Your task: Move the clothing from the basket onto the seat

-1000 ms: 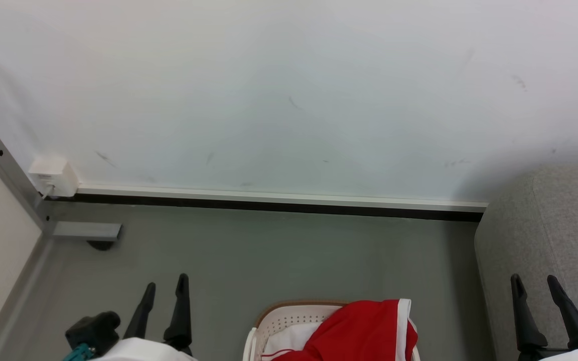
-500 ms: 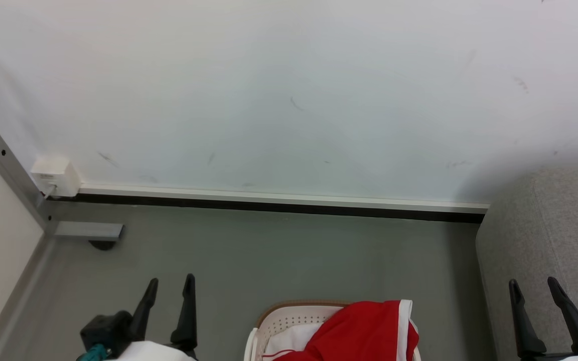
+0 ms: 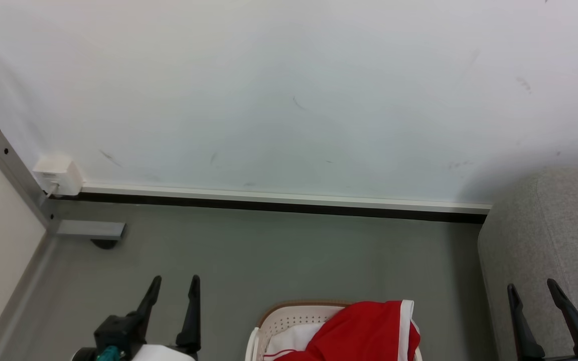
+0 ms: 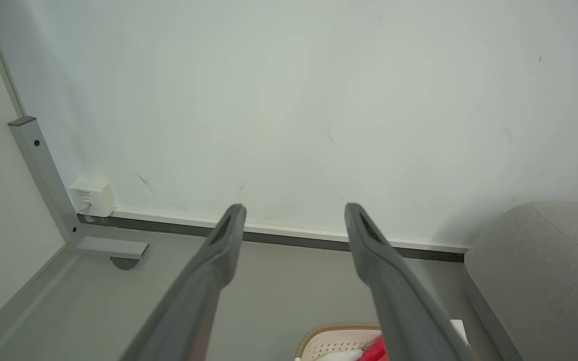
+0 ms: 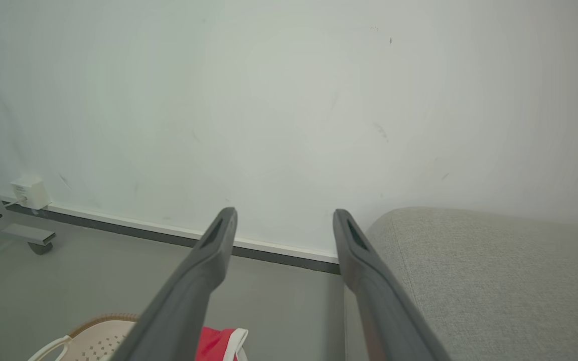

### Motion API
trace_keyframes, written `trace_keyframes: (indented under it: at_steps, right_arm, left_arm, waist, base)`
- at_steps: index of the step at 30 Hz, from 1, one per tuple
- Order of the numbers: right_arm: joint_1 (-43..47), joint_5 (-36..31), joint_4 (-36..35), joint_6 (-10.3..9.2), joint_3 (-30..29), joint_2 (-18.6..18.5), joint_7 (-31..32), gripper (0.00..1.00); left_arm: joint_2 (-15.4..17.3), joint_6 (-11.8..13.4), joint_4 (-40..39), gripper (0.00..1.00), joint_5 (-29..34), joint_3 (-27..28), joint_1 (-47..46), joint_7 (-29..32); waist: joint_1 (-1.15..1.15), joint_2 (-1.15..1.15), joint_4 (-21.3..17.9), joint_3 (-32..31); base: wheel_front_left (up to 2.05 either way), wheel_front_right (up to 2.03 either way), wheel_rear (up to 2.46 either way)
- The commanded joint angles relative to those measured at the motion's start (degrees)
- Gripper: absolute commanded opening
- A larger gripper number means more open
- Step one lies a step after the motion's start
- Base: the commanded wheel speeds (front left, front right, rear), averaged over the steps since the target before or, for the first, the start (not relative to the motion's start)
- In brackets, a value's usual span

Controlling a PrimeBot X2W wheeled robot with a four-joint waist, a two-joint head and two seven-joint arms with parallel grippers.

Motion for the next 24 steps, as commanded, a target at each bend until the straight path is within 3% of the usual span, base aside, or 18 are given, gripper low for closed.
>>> trace_keyframes:
  at_steps: [1, 24]
  right_arm:
    - [0.49, -1.51, 0.12, -0.12, -0.13, -0.53, -0.62, 1.00]
    - [0.72, -4.28, -0.29, -0.14, -0.67, 0.03, -2.23, 1.00]
  left_arm:
    - [0.49, 0.11, 0.05, 1.00, 2.15, -0.02, 0.17, -0.80]
    - [0.33, -0.41, 1.31, 1.00, 6.70, 0.21, 0.15, -2.36]
  waist:
    - [0.00, 0.00, 0.02, -0.05]
    - [0.00, 0.00, -0.20, 0.68]
  base:
    - [0.00, 0.00, 0.00]
    - [0.00, 0.00, 0.00]
